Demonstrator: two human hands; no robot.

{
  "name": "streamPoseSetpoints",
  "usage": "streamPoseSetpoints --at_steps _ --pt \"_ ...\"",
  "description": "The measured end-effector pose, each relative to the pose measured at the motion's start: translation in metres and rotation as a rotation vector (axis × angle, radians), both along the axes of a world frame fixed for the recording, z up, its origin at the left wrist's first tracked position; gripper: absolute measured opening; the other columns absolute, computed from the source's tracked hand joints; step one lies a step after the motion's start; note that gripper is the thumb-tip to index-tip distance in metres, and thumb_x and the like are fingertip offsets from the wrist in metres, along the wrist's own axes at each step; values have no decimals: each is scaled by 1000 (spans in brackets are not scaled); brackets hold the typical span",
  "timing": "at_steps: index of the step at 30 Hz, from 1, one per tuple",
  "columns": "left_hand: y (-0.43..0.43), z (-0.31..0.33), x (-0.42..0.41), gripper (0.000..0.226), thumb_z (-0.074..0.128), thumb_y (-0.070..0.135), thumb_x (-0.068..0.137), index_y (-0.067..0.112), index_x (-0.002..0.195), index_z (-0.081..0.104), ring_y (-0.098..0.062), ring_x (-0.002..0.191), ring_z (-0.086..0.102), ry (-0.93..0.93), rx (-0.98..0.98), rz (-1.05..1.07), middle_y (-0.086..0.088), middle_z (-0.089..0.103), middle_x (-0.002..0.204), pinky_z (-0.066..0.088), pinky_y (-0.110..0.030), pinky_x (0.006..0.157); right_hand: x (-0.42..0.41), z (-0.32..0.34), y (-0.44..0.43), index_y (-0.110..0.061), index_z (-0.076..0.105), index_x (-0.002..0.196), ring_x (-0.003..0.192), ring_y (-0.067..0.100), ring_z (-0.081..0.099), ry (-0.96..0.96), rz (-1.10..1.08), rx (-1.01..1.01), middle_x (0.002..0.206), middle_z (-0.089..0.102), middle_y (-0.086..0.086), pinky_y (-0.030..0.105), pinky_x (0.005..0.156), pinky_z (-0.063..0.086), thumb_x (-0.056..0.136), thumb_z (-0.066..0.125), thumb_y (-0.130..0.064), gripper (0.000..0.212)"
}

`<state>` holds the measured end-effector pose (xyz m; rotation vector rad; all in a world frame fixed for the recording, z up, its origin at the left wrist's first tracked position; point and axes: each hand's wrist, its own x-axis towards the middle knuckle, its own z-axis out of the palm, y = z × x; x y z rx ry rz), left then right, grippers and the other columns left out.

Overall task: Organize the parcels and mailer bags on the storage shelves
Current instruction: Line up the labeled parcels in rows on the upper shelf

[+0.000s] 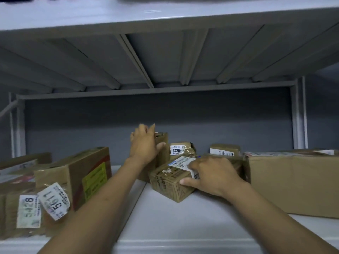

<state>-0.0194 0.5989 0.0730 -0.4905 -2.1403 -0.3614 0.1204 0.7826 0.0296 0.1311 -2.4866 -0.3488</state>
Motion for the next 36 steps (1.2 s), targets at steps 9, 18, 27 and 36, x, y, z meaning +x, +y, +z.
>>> streamPoseSetpoints --at_steps 9,18,27,36 --pt "-24 35 5 110 68 74 63 38 151 15 -28 120 31 -236 -448 98 5 36 149 36 -36 96 -5 -3 2 -26 56 93 99 21 59 49 -10 13 104 65 -2 33 75 46 79 33 -80 61" --pt "-35 36 37 94 72 70 59 24 136 41 -24 118 31 -41 -455 174 -1 39 125 24 -42 103 5 4 3 -29 64 114 113 15 53 -28 67 -138 119 62 -9 33 86 46 83 41 -74 58" --pt "-27 -13 109 95 89 38 59 21 138 39 -9 122 47 21 574 -460 4 49 133 41 -29 103 46 19 -14 -29 32 147 124 6 45 -34 533 -1179 141 45 -11 25 93 36 92 56 -47 63" --pt "-21 -58 175 86 70 44 79 31 150 23 1 119 52 -300 754 -742 15 53 133 46 -9 86 77 4 -1 -28 54 128 117 15 56 -194 643 -1747 126 59 -11 44 96 48 84 65 -48 49"
